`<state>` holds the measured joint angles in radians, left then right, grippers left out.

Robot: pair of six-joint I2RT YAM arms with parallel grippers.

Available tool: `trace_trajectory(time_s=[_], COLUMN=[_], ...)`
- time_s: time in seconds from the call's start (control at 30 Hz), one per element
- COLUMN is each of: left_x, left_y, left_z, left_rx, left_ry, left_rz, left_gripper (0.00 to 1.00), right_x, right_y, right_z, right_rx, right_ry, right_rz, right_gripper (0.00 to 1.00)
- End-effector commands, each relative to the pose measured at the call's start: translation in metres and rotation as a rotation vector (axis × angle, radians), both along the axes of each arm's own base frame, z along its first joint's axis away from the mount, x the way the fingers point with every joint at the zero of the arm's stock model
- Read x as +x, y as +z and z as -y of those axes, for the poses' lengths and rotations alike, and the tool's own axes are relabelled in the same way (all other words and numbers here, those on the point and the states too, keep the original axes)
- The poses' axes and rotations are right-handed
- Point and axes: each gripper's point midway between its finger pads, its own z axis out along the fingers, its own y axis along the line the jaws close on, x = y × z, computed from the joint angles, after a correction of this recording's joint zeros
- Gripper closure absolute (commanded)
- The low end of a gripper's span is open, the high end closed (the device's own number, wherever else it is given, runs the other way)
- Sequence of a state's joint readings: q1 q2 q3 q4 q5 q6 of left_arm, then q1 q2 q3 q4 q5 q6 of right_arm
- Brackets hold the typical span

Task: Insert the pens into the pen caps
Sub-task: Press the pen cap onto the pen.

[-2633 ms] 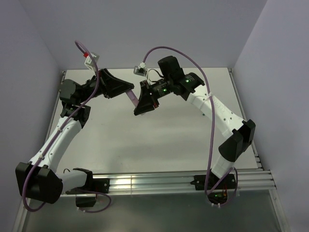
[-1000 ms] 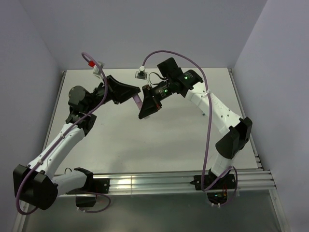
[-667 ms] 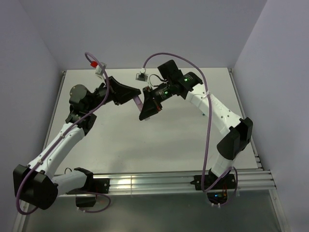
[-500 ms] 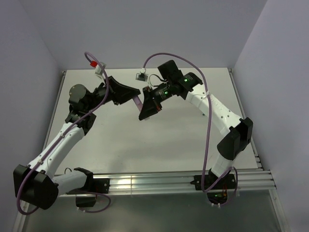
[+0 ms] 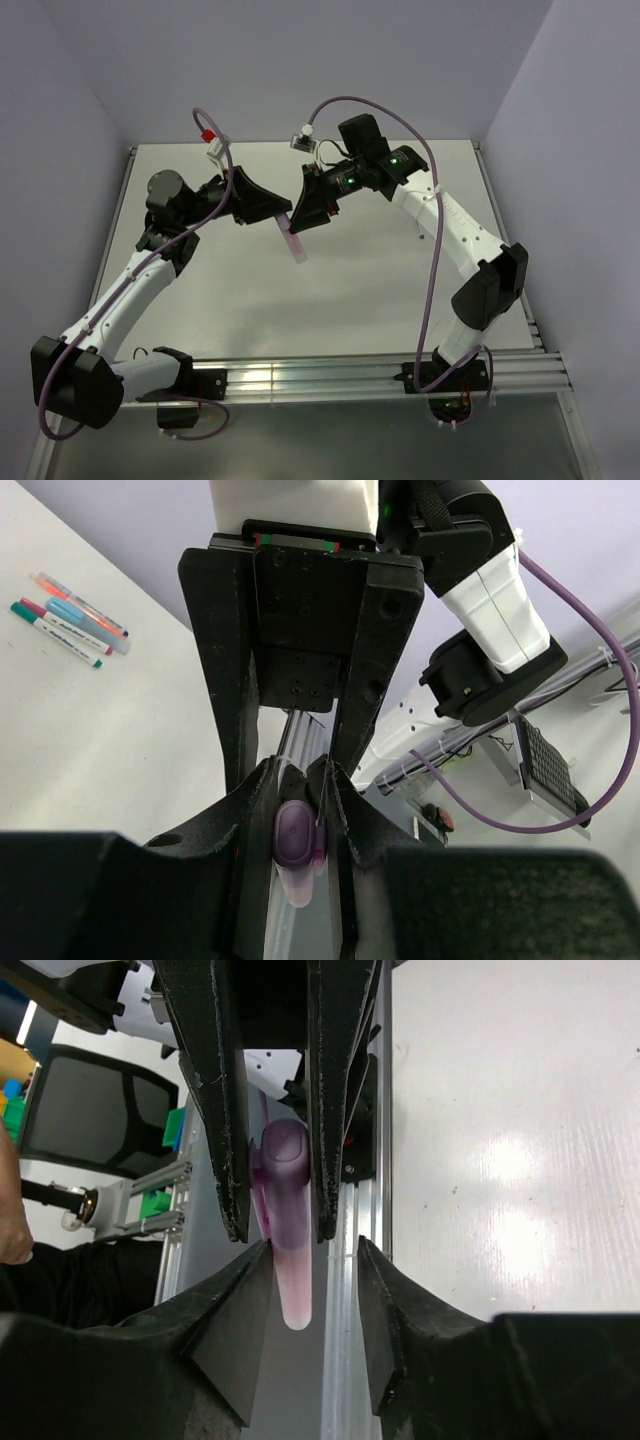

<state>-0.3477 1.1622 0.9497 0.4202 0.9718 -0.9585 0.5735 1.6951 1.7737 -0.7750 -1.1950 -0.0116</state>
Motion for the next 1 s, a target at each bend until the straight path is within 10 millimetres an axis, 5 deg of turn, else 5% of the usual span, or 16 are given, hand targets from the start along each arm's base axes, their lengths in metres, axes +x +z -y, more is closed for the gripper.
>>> trace_trajectory(time_s=[0.0, 0.27, 0.97], left_x=[-0.021, -0.012, 0.012], left_y=[0.0, 0.0, 0.007], left_z=[0.002, -0.002, -0.005], left_rx=[0.012, 0.003, -0.085], left_ry=[-0.105, -0.065, 0.022], left_rz=[-0.011, -0.023, -0.07], left_gripper=[1.0, 1.0, 1.0], right_x=[0.004, -0.011, -0.02], right_y=[0.024, 0.022, 0.015], right_z=[0.0, 0.005, -0.006], right_rx=[0.086, 0.077, 0.068], right_ry=[0.0, 0.008, 0.037], right_rz=[0.113, 0.062, 0.027], right_gripper=[0.53, 0.37, 0.42])
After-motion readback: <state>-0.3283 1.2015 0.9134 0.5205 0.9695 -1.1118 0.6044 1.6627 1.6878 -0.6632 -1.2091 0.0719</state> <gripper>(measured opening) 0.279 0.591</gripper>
